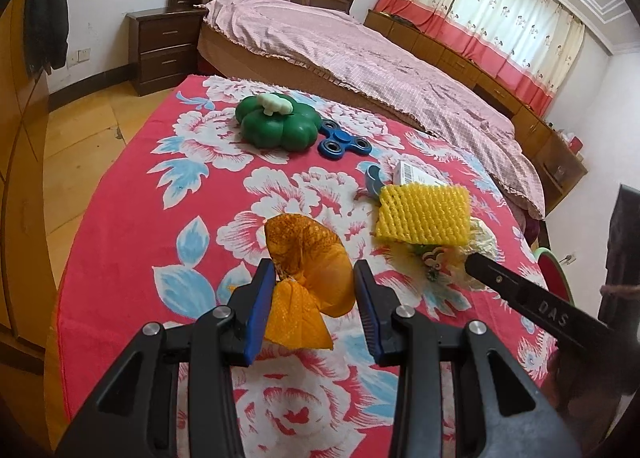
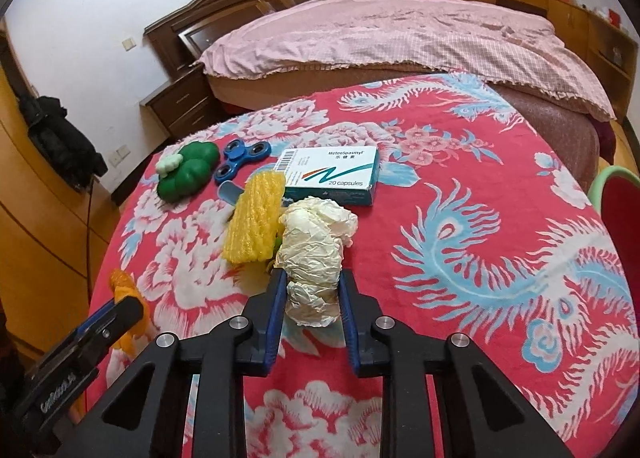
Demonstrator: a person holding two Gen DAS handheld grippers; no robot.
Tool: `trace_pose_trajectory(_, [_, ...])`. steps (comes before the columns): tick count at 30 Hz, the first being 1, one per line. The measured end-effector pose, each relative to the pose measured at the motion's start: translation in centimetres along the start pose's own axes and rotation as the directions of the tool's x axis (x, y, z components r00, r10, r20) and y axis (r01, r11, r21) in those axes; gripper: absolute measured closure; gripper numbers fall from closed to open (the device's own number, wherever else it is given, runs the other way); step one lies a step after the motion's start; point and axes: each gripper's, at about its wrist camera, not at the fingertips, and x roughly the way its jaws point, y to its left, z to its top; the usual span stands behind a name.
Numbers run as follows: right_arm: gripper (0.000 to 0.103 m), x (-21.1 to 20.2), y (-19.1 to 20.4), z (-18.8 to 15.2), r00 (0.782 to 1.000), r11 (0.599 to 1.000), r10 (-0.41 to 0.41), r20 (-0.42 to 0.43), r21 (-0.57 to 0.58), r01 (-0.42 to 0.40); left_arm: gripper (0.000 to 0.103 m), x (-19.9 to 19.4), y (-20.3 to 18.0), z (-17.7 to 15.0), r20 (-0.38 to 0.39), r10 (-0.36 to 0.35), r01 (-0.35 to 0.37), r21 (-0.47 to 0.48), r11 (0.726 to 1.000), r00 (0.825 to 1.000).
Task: Collect trash
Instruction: 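Carry the orange peel and white wrap over the red bucket with both tools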
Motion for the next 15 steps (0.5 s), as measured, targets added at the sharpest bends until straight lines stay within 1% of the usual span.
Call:
trace_pose_trajectory(9, [0.077,-3.5,-1.4,-1.1,0.999,0.999,0.029,0.039,0.019,-0.030,0.063,-1.5,-1.6,-0.3,0.015,-0.010,0.010,0.012,1.000,1.000])
trace_pose_trajectory(15, [0.077,-6.1,-2.7,-1.6,0.996,0.998,0.047,0.082,0.041,-0.051,0.063,-2.4,-3.8,-0.7,0.011,-0.029,0.028,0.036,0.999,1.000])
